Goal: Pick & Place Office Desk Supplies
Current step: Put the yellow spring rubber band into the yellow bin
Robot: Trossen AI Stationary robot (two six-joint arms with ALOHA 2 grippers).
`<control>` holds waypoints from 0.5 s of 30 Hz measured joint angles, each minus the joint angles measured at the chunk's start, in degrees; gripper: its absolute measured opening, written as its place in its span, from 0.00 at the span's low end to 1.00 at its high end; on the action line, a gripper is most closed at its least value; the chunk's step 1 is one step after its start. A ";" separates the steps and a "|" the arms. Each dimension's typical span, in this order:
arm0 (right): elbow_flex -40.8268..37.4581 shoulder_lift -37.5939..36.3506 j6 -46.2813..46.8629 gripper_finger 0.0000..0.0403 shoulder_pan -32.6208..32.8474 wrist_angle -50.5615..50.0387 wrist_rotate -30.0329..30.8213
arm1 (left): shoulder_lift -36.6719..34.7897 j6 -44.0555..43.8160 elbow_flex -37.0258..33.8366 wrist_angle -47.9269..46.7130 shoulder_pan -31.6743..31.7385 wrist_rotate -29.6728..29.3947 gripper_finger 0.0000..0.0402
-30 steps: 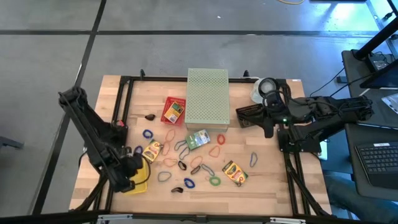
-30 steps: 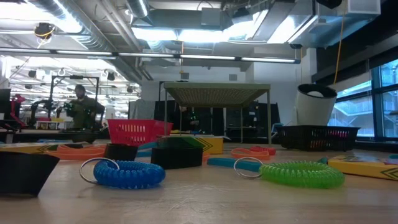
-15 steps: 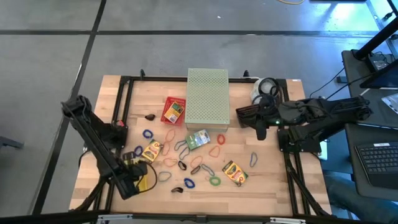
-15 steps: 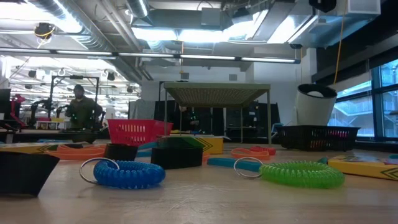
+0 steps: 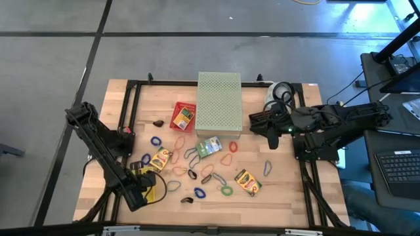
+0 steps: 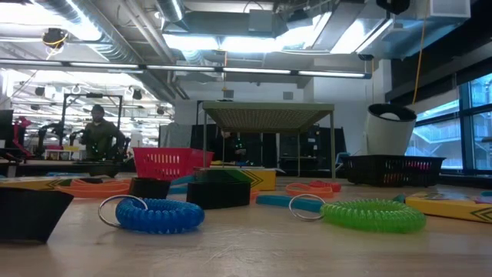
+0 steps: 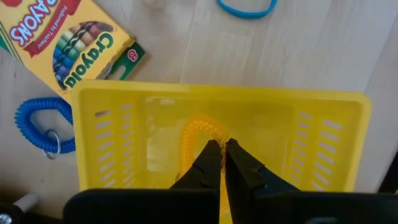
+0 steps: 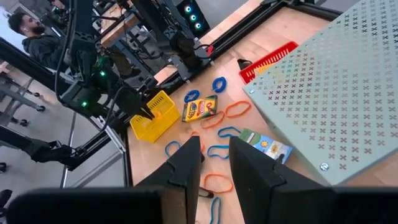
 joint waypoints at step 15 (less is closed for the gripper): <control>0.00 0.00 -0.63 0.21 0.00 -0.04 -0.01 | 0.00 0.90 0.01 0.33 0.04 1.35 0.11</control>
